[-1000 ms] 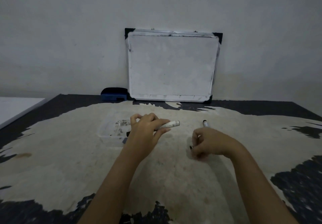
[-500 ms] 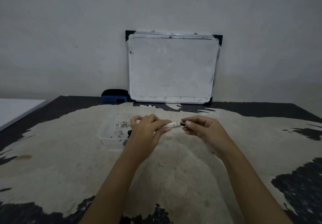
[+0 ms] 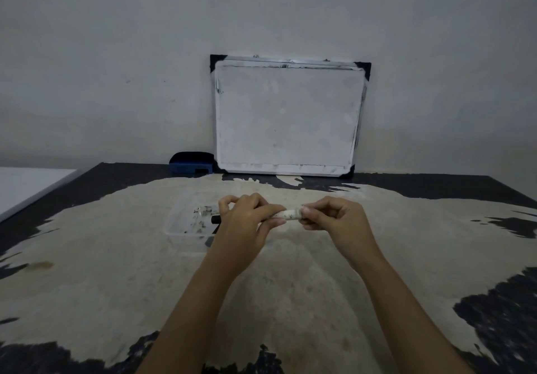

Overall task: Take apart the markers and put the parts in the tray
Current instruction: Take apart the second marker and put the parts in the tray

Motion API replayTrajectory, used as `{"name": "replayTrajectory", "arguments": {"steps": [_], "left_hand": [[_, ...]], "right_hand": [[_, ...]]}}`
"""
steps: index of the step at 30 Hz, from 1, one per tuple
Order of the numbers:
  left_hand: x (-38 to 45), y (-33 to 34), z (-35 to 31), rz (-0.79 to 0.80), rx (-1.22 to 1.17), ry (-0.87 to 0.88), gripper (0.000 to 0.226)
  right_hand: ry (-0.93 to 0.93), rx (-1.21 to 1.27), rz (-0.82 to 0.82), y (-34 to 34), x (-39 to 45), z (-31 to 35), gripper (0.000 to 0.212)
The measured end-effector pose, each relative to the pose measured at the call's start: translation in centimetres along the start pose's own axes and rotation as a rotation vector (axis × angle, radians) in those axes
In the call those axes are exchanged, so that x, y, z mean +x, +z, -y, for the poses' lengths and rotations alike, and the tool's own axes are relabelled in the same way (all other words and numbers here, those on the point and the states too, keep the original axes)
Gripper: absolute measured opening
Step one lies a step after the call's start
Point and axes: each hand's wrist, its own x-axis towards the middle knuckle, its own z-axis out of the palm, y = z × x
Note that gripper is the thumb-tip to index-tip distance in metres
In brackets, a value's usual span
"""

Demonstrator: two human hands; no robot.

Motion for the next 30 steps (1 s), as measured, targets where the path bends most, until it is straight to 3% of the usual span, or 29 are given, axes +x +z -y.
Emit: {"name": "replayTrajectory", "arguments": {"steps": [17, 21, 25, 30], "left_hand": [[-0.3, 1.4, -0.4, -0.084, 0.068, 0.007, 0.027], [-0.2, 1.1, -0.6, -0.148, 0.048, -0.014, 0.025], [0.8, 0.1, -1.9, -0.298, -0.166, -0.116, 0.03], [1.3, -1.4, -2.9, -0.453, -0.653, -0.252, 0.027]], "right_hand": [[0.005, -0.052, -0.05, 0.6, 0.2, -1.2, 0.011], [0.035, 0.089, -0.067, 0.4, 0.1, -0.9, 0.01], [0.134, 0.33, 0.036, 1.1, -0.2, -0.5, 0.024], [0.085, 0.082, 0.257, 2.5, -1.0, -0.2, 0.036]]}}
